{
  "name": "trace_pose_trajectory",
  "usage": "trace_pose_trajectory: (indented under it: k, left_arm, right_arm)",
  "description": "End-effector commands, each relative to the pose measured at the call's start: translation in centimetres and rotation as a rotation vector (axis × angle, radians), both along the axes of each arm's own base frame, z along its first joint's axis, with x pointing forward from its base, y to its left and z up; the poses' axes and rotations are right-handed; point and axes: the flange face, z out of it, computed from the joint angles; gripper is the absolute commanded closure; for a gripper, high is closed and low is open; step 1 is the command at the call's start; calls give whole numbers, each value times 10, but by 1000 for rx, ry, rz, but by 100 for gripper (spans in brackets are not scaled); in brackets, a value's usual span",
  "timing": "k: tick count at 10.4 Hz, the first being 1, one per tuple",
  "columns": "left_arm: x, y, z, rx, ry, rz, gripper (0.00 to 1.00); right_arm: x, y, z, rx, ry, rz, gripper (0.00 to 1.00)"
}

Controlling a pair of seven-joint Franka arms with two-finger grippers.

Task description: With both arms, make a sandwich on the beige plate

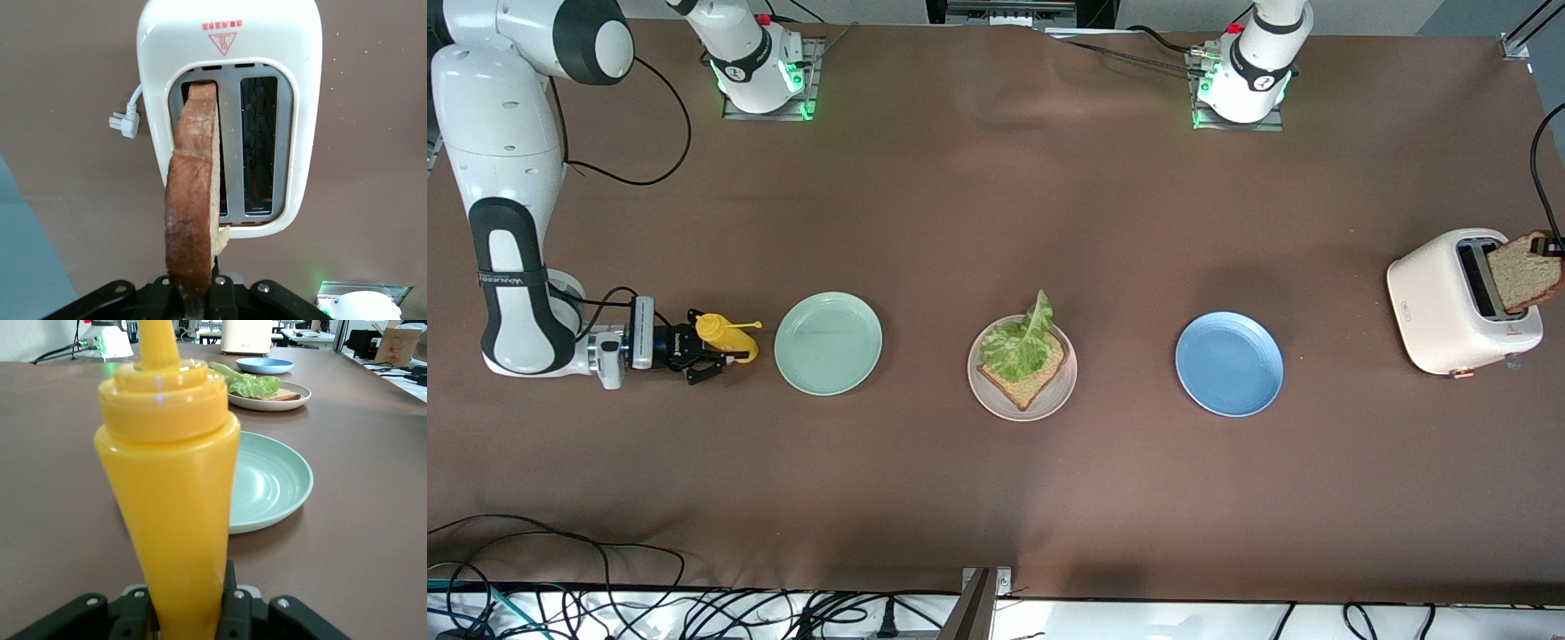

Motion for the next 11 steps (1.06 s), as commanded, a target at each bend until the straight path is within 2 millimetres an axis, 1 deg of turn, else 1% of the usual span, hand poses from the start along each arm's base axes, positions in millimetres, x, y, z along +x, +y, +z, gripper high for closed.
trace_pose_trajectory:
  k: [1,2,3,4,6,7,8,9,10,11]
  left_arm:
    - [-1,-6,36,27,-41,-23,100]
    - [4,-14,41,29,-56,-28,100]
    - [9,-20,49,34,-72,-33,100]
    - [10,-24,58,48,-89,-15,100]
    - [9,-27,71,64,-114,8,100]
    - [10,-34,79,62,-125,-2,100]
    - [7,-39,86,45,-128,5,100]
    - [4,-44,89,20,-130,36,100]
    - [2,-47,90,8,-125,70,100]
    - [2,-50,91,-3,-129,79,100]
  right_arm:
    - [23,23,64,-148,-65,20,100]
    - [26,35,87,-250,-26,16,100]
    - [28,51,107,-324,16,23,100]
    - [30,68,123,-378,50,15,100]
    - [37,106,153,-494,67,-32,100]
    - [40,131,173,-587,74,-54,100]
    - [42,160,190,-686,72,-92,100]
    - [41,184,199,-766,76,-126,100]
    - [37,212,201,-834,102,-152,100]
    - [36,238,209,-909,102,-189,100]
